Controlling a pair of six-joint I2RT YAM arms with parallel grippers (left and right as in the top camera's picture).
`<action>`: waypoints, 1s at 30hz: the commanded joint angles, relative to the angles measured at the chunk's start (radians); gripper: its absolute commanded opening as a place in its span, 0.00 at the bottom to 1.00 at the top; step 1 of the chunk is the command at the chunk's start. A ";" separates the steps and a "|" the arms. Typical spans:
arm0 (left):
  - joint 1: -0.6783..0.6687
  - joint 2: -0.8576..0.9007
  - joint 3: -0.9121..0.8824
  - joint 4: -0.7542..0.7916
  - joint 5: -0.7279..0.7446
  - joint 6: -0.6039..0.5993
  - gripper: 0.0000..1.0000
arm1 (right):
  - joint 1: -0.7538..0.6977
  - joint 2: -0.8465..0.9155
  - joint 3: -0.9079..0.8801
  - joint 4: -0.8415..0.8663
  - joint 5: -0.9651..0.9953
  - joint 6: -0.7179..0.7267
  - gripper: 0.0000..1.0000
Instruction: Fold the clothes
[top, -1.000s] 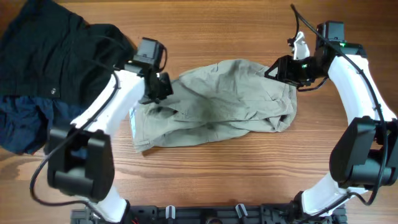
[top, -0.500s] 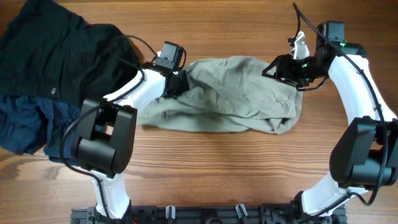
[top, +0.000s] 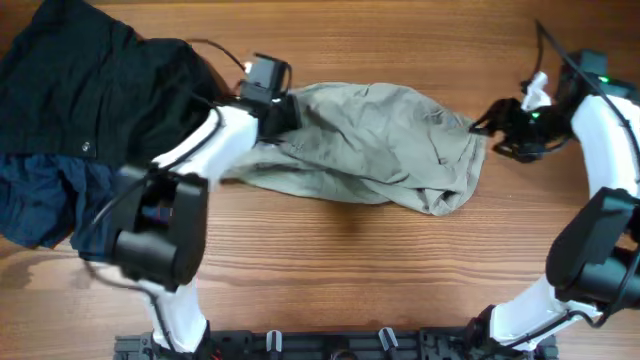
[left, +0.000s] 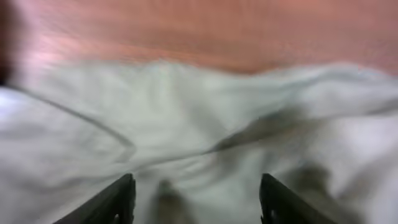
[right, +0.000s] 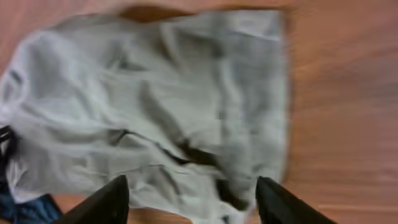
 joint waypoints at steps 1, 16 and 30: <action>0.033 -0.154 0.000 -0.055 -0.033 0.011 0.72 | 0.000 -0.001 -0.029 -0.014 0.040 -0.012 0.67; 0.032 -0.169 0.000 -0.186 -0.032 0.010 0.93 | 0.008 0.001 -0.314 0.170 0.081 -0.011 0.89; 0.032 -0.169 0.000 -0.190 -0.033 0.010 0.93 | 0.139 0.001 -0.494 0.401 -0.026 0.071 0.73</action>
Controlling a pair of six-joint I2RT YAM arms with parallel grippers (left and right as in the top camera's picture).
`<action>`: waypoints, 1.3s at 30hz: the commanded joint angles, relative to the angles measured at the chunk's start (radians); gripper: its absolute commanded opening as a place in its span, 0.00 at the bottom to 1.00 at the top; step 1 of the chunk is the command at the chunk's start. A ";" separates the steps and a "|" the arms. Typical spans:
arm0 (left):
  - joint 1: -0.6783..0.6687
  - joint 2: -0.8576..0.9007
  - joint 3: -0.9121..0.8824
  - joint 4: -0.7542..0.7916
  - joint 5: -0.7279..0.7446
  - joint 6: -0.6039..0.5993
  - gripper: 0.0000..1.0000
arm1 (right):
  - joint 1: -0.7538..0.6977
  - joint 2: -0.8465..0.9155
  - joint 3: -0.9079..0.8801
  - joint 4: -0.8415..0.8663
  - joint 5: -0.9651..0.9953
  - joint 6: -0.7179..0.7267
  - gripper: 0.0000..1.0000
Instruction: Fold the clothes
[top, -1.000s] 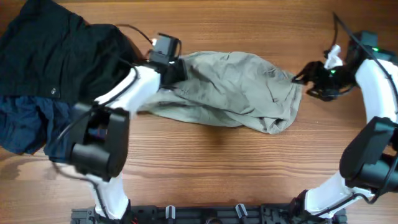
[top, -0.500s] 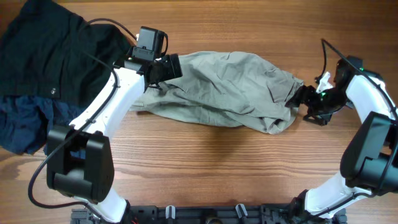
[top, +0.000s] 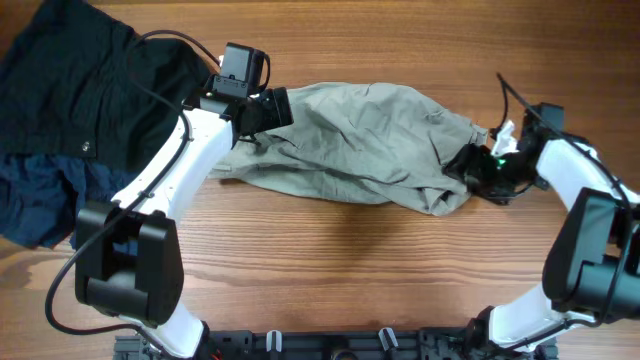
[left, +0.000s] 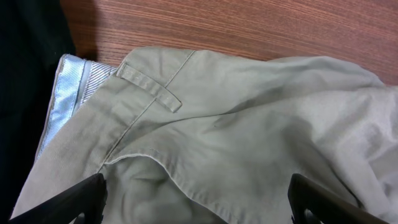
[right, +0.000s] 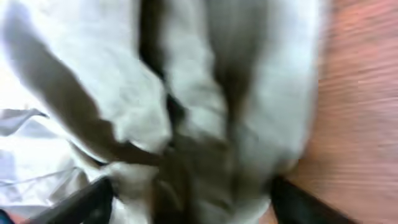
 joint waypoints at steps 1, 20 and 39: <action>-0.002 -0.001 0.000 0.000 -0.013 0.005 0.93 | 0.085 0.049 -0.054 0.031 -0.039 0.046 0.71; -0.001 -0.016 0.000 -0.051 0.017 0.005 0.92 | -0.293 0.026 0.175 -0.135 -0.191 -0.128 0.04; 0.001 -0.432 0.000 -0.179 0.017 0.004 0.89 | 0.505 0.000 0.391 -0.088 -0.047 -0.080 0.04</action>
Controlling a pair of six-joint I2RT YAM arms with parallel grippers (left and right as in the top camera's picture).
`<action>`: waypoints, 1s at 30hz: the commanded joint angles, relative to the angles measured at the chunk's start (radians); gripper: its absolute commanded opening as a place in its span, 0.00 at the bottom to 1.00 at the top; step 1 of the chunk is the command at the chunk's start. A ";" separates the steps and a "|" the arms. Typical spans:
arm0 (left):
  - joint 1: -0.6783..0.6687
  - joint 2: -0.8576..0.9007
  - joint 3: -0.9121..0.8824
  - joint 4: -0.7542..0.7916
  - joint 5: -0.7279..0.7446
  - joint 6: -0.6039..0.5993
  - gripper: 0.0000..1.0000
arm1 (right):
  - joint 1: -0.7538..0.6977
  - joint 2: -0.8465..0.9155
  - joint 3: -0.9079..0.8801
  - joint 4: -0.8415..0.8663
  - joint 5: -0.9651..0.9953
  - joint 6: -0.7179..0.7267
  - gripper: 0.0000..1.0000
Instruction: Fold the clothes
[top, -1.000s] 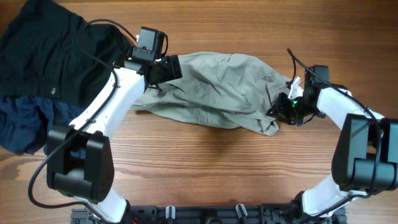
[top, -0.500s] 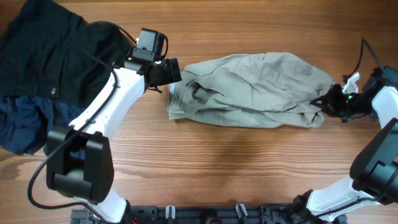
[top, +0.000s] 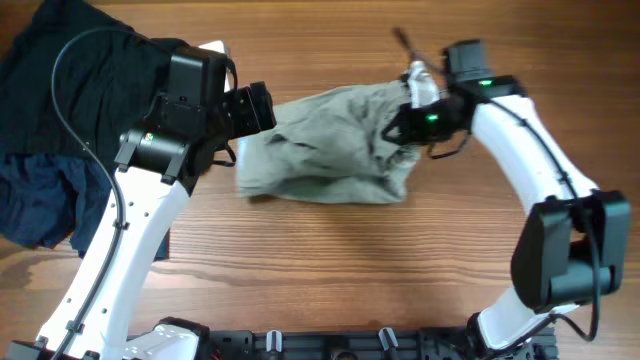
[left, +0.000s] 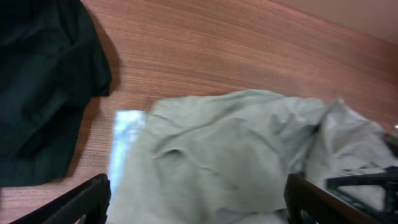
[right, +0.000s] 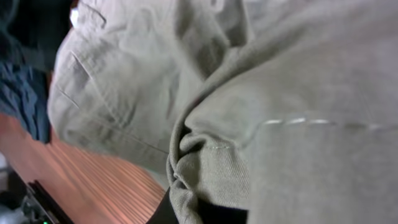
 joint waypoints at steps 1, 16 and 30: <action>0.001 -0.037 0.002 -0.007 0.005 0.005 0.88 | 0.102 -0.025 0.017 0.055 0.058 0.087 0.04; 0.000 0.028 -0.001 -0.078 0.045 -0.033 0.61 | -0.275 -0.155 0.018 -0.188 0.044 0.005 0.04; 0.001 0.457 -0.001 0.020 0.275 -0.050 0.04 | -0.485 -0.157 0.018 -0.265 0.056 -0.081 0.04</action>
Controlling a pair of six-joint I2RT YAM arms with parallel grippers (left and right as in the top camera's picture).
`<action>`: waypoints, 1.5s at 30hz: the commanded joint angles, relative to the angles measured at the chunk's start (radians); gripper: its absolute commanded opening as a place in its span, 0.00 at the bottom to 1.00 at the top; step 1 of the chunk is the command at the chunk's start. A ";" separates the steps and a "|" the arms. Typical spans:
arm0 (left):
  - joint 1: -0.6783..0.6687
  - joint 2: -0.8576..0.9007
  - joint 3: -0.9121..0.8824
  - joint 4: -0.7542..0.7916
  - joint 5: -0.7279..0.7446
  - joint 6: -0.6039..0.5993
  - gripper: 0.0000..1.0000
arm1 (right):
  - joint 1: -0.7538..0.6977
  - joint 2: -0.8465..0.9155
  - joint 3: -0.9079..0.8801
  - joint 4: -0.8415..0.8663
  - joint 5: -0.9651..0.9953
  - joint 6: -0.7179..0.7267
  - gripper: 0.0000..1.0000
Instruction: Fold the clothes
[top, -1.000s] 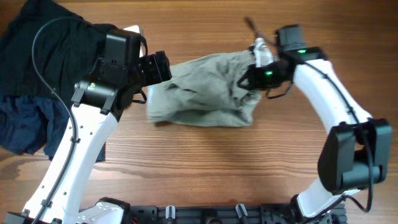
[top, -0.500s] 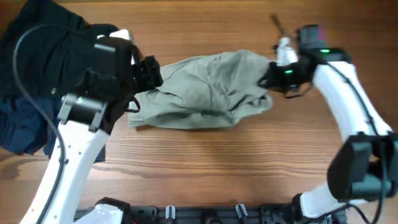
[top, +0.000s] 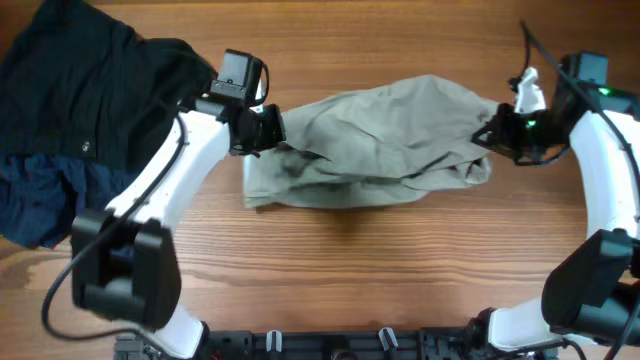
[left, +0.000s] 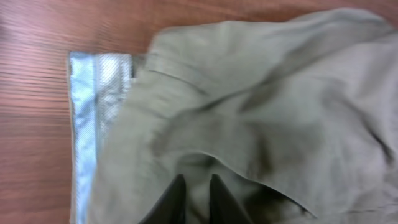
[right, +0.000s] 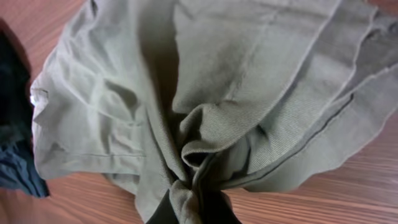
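Observation:
Crumpled khaki trousers (top: 380, 130) lie across the middle of the table. At their left end, my left gripper (top: 268, 128) has its two fingers nearly together on a fold of the trousers (left: 280, 93), beside a silvery waistband lining (left: 93, 106). My right gripper (top: 492, 135) is at the right end, shut on a bunched handful of the trousers (right: 249, 50). In the right wrist view the cloth wraps round my right gripper (right: 196, 199) and hides its tips. The left wrist view shows my left gripper (left: 194, 180) low on the cloth.
A black garment (top: 90, 80) lies heaped at the back left, a dark blue one (top: 40, 200) in front of it. Bare wooden table (top: 350, 260) lies in front of the trousers. The arm bases stand at the near edge.
My right gripper, still shut on the cloth, has moved from over the middle to the right end, and the trousers are spread wider. My left gripper has come down and shut on the left end.
Both grippers were open at the ends of the trousers. Then the right one was down in the cloth at the right end. Then it held that end over the middle, left gripper open above. Now the trousers lie stretched between both shut grippers.

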 joint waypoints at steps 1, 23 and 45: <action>0.001 0.087 -0.001 0.018 0.081 -0.032 0.04 | -0.028 -0.020 0.018 0.000 -0.001 -0.043 0.04; 0.005 0.357 -0.002 0.089 0.211 -0.050 0.04 | 0.074 -0.020 0.018 0.036 -0.191 -0.122 0.04; -0.029 0.364 -0.006 0.105 0.212 -0.050 0.04 | 0.788 0.071 0.018 0.425 -0.043 0.182 0.05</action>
